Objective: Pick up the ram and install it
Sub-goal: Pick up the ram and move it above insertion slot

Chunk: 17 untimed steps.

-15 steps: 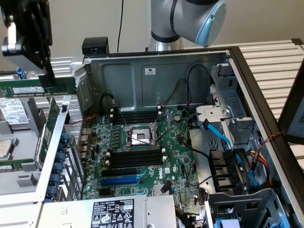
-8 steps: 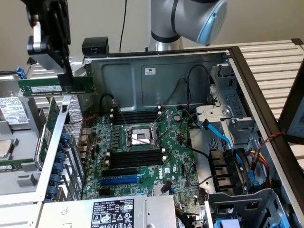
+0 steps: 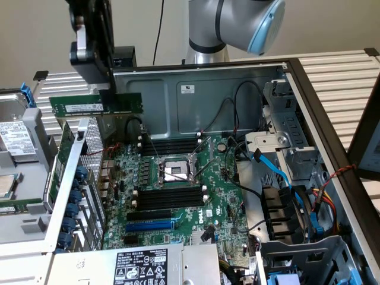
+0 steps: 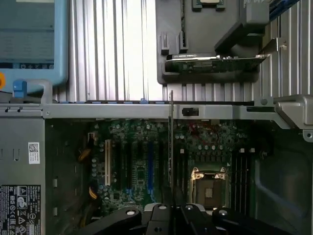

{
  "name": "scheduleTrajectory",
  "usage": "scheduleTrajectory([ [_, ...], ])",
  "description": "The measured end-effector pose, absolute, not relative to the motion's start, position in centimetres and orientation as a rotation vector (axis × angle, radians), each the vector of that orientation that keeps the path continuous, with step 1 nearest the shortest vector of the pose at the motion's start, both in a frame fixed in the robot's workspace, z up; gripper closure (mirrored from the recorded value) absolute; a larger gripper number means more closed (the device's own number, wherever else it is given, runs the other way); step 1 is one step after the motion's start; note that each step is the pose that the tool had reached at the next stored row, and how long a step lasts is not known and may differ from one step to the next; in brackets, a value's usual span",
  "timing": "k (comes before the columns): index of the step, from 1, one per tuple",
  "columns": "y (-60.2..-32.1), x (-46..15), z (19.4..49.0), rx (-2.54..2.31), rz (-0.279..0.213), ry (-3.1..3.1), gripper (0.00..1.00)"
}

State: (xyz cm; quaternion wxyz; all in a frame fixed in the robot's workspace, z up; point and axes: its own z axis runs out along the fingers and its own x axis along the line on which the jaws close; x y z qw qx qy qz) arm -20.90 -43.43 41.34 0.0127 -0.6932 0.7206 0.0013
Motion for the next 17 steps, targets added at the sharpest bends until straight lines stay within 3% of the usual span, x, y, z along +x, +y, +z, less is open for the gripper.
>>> scheduleTrajectory([
  [17,-40.4,-14.7,40.9,-2.156,-0.017,2.241,0.87],
])
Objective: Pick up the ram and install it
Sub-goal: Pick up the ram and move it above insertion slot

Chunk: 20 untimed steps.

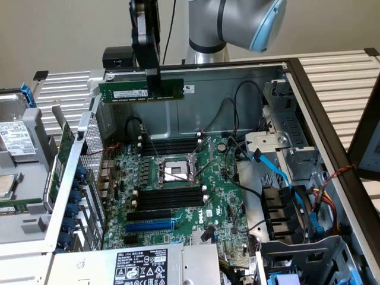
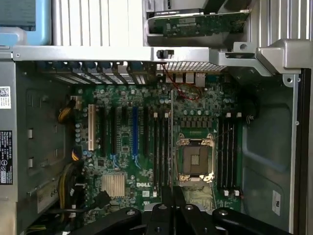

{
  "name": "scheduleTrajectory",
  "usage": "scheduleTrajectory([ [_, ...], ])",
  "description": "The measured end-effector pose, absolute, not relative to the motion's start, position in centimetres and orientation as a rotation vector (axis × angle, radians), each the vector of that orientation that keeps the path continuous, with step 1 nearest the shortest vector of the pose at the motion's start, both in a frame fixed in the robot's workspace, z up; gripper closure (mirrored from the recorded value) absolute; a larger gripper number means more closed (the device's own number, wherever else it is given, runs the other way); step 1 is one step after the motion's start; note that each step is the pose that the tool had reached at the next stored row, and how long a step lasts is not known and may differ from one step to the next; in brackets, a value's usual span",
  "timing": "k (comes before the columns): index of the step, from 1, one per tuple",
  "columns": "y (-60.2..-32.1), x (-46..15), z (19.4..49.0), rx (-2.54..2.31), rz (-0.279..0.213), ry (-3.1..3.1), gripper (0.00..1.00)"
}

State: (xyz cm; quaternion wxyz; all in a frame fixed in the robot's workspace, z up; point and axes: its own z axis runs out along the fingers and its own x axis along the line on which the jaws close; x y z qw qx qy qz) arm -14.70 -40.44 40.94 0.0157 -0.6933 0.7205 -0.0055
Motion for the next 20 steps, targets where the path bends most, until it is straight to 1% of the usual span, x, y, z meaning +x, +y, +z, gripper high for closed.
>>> scheduleTrajectory([
  [4,-39.6,-13.6,40.8,-2.156,-0.027,2.241,0.87],
  [9,-38.5,-12.8,40.6,-2.163,-0.058,2.247,0.87],
  [15,-38.4,-12.6,40.3,-2.149,-0.092,2.233,0.87],
  [20,-38.4,-12.6,40.2,-2.147,-0.096,2.230,0.87],
])
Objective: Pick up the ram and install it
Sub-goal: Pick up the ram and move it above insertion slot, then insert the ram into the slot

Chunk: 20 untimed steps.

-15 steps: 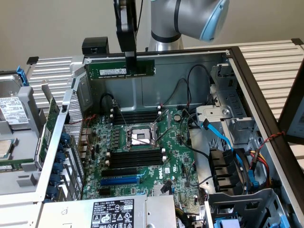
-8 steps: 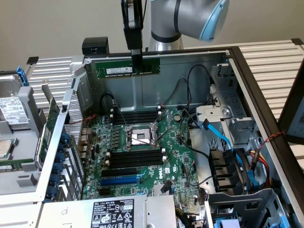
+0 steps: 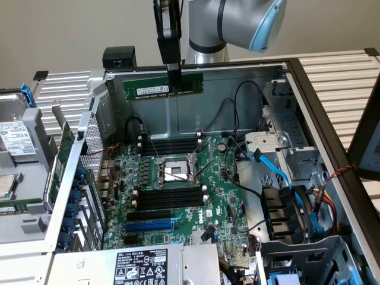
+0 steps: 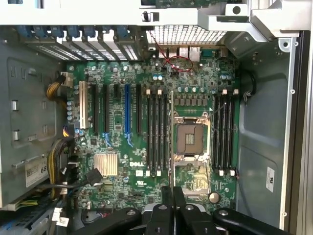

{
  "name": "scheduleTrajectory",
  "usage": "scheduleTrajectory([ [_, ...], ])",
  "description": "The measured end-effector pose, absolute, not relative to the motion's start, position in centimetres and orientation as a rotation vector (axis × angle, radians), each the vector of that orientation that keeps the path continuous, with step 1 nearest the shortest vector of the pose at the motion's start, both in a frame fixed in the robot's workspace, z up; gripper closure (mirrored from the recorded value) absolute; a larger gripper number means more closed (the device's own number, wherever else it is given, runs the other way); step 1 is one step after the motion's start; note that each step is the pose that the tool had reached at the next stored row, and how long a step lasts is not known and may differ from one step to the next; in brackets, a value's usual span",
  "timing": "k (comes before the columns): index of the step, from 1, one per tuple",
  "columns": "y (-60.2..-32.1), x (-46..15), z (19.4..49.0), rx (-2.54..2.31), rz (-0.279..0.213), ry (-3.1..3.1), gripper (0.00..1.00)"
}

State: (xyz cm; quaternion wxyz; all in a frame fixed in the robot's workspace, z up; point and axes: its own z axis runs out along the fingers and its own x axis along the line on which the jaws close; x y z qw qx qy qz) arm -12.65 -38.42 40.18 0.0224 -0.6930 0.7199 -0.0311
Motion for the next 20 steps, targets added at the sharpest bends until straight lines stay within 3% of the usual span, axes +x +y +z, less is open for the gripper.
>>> scheduleTrajectory([
  [20,-38.38,-12.31,40.08,-2.143,-0.078,2.227,0.87],
])
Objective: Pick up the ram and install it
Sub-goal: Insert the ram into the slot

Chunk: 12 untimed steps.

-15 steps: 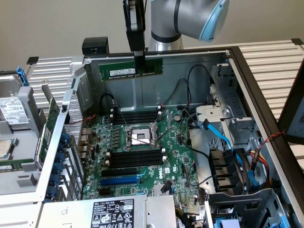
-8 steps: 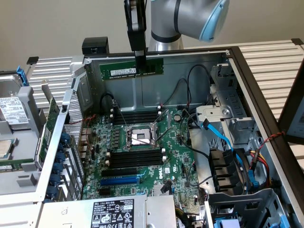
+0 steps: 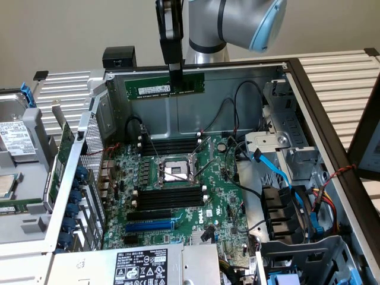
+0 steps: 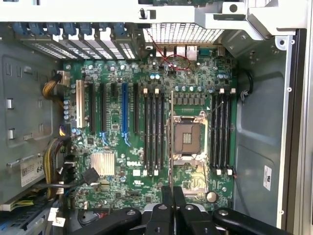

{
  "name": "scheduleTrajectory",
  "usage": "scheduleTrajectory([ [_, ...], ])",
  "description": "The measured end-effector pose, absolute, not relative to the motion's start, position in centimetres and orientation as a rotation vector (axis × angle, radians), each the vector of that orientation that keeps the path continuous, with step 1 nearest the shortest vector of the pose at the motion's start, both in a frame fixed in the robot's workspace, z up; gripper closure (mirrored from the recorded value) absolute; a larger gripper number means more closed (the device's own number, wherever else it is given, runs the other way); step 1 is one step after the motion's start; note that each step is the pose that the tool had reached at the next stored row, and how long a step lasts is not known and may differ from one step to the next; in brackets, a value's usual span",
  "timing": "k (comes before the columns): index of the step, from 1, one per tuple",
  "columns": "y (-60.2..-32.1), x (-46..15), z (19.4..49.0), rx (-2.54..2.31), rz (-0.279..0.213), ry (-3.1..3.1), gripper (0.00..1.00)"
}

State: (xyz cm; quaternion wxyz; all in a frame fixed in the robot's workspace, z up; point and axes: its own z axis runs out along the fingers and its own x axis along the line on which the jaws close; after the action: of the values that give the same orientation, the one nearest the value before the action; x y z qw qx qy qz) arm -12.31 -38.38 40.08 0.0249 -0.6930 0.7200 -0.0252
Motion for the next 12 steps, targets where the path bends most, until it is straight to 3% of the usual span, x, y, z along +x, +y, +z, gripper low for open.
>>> scheduleTrajectory([
  [12,-39.37,-12.17,39.39,-2.144,-0.038,2.229,0.87],
])
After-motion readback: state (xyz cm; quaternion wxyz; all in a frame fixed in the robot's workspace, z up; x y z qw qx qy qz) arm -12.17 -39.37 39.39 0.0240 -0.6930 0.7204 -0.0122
